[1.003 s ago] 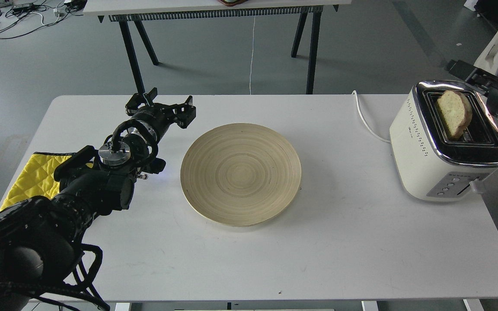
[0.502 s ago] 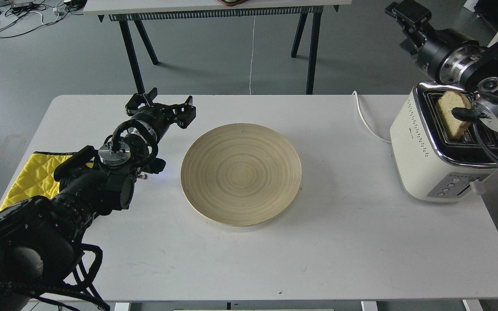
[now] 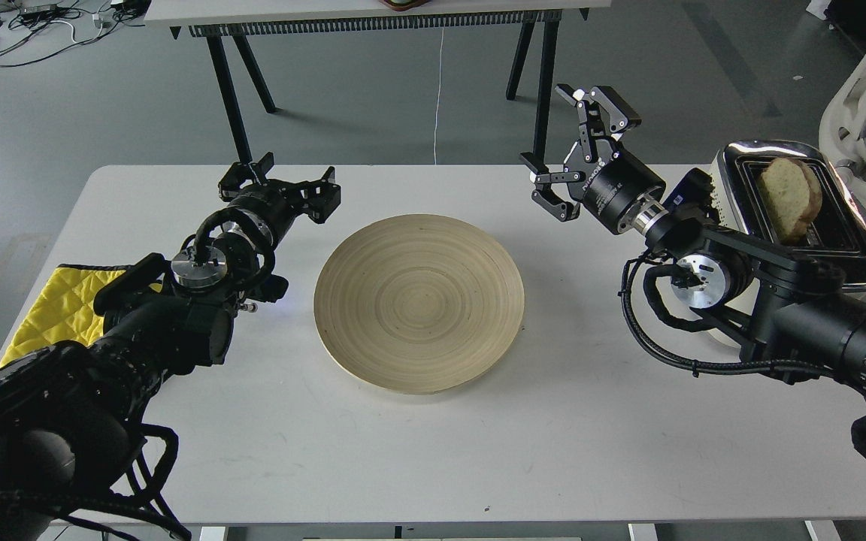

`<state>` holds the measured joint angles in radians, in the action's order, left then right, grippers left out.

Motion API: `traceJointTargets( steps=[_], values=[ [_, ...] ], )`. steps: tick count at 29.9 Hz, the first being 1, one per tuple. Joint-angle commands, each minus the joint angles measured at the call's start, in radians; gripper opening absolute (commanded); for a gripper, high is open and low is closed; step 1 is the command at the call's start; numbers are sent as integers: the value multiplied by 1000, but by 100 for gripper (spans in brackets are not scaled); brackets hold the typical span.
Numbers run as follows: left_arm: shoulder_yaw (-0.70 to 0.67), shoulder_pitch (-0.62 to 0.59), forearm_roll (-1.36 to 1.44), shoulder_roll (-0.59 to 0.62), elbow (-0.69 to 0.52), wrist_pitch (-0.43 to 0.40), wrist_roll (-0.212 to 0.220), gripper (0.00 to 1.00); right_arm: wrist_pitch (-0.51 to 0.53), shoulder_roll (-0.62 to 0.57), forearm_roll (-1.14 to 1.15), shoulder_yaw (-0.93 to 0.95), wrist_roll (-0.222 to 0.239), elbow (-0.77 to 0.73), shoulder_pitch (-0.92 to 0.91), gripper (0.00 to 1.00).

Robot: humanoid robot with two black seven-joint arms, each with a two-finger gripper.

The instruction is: Put bread in toaster with right arm

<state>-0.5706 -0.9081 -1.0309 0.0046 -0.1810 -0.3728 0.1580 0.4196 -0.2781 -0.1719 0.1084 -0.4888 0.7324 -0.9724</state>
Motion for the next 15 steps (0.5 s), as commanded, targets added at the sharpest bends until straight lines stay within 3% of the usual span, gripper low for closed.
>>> traceJointTargets(
  steps=[1, 15],
  values=[
    [0, 0, 0, 0, 0, 0, 0, 100, 27, 5, 8, -4, 0, -16, 37, 100],
    [0, 0, 0, 0, 0, 0, 0, 100, 10, 10, 5, 4, 0, -19, 52, 100]
  ],
)
